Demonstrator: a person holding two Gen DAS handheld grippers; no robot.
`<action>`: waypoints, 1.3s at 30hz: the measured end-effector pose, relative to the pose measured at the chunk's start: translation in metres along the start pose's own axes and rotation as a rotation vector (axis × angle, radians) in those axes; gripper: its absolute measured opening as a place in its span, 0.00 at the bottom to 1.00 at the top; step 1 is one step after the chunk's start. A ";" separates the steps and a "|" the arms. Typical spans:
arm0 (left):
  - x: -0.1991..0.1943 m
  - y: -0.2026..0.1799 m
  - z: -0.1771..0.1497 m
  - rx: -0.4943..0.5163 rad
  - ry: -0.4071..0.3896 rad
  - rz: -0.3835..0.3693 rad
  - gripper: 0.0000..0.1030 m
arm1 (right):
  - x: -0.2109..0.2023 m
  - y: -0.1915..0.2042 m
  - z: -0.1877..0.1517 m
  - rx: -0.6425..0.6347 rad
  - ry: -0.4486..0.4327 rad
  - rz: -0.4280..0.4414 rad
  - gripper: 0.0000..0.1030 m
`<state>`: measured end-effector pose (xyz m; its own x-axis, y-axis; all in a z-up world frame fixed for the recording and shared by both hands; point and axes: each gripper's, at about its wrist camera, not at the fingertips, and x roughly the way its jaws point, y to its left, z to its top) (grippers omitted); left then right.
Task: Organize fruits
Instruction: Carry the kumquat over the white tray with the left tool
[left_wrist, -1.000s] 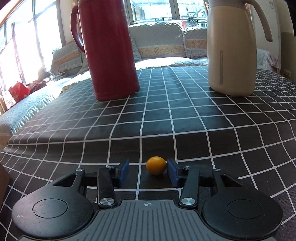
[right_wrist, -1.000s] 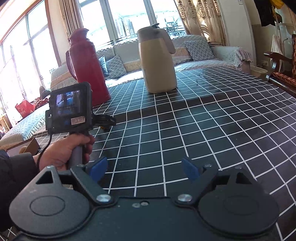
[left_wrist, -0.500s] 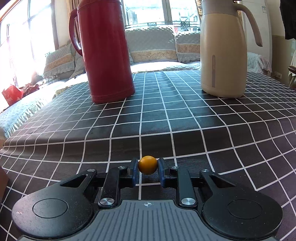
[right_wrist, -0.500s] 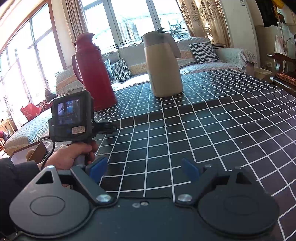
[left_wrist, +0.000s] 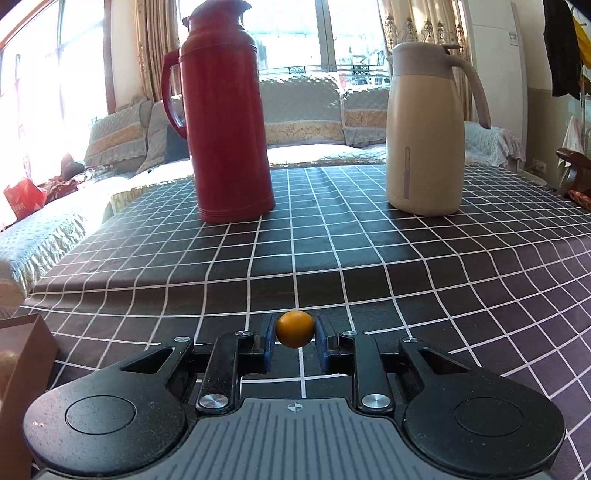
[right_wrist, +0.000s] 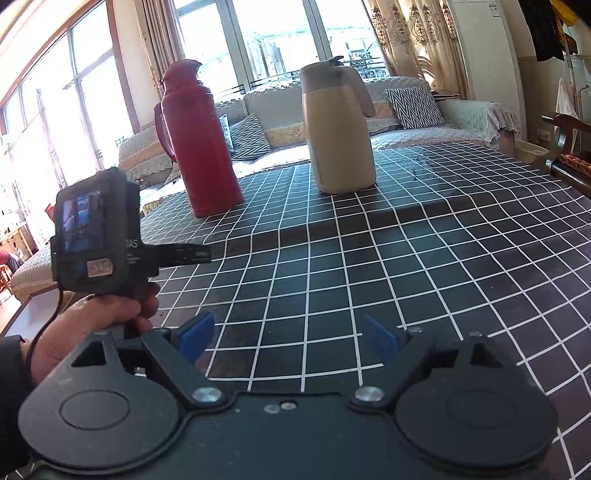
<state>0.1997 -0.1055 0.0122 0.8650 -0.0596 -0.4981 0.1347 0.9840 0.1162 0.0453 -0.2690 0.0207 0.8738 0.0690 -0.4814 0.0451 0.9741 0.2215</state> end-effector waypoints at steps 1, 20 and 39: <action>-0.009 0.003 -0.001 -0.002 -0.007 0.005 0.23 | 0.001 0.001 -0.001 -0.003 0.003 -0.002 0.84; -0.141 0.105 -0.045 -0.098 -0.057 0.158 0.23 | 0.009 0.051 -0.004 -0.083 0.003 0.005 0.84; -0.163 0.254 -0.127 -0.255 0.088 0.522 0.23 | 0.012 0.163 -0.023 -0.195 0.037 0.167 0.84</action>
<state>0.0314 0.1759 0.0136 0.7405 0.4474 -0.5015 -0.4283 0.8892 0.1607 0.0520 -0.1040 0.0316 0.8429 0.2364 -0.4834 -0.1955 0.9715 0.1342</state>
